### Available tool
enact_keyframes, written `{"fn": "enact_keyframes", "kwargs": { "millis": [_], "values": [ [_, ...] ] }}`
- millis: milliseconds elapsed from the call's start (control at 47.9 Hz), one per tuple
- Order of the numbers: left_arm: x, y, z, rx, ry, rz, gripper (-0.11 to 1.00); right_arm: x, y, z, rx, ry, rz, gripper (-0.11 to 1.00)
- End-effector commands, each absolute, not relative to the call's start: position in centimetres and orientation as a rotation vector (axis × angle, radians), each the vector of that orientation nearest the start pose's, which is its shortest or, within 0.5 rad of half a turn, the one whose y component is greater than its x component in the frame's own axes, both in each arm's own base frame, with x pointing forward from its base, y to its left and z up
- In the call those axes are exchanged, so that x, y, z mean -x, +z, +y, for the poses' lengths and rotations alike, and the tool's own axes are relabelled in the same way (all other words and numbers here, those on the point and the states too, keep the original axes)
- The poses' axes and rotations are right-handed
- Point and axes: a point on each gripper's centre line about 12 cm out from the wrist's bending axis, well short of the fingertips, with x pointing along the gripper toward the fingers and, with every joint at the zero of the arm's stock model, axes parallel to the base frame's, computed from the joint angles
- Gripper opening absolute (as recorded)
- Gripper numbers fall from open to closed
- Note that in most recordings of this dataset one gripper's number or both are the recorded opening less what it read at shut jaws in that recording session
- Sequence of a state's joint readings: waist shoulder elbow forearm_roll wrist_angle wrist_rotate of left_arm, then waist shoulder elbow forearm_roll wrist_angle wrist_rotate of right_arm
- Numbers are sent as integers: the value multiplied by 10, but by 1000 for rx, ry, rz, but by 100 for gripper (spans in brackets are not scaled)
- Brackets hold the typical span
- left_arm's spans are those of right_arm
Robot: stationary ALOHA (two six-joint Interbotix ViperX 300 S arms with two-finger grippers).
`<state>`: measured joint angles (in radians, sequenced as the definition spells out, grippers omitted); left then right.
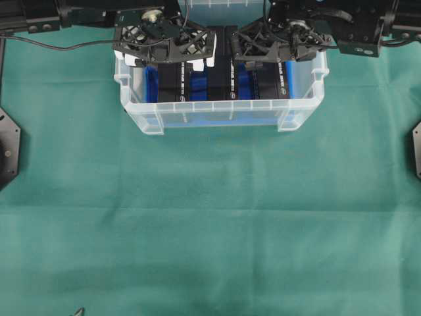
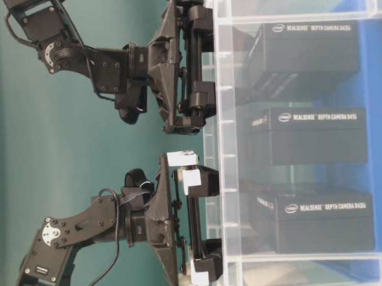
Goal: Take the box out of the case with both arms.
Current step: 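Lower both open grippers down around the left and right black boxes, then close both grippers on the boxes and lift them up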
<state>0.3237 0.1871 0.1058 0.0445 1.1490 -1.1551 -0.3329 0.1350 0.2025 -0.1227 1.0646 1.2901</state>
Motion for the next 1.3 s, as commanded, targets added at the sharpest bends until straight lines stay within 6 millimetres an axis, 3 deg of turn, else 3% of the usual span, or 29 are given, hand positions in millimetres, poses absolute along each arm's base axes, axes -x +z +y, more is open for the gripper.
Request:
{"fn": "enact_keyframes", "kwargs": {
  "millis": [0, 376, 711, 982, 1275],
  "values": [
    [-397, 228, 135, 1121, 1058, 1070, 63, -377, 211, -144, -1162, -1178, 976, 65],
    [-403, 269, 135, 1131, 1049, 1039, 63, -379, 258, -148, -1155, -1158, 911, 65],
    [-404, 323, 136, 1128, 1025, 998, 63, -375, 321, -154, -1102, -1151, 838, 65],
    [-391, 374, 134, 1127, 1016, 973, 63, -368, 362, -152, -1086, -1152, 825, 65],
    [-380, 416, 135, 1129, 1011, 943, 63, -360, 411, -150, -1071, -1136, 793, 65]
  ]
}}
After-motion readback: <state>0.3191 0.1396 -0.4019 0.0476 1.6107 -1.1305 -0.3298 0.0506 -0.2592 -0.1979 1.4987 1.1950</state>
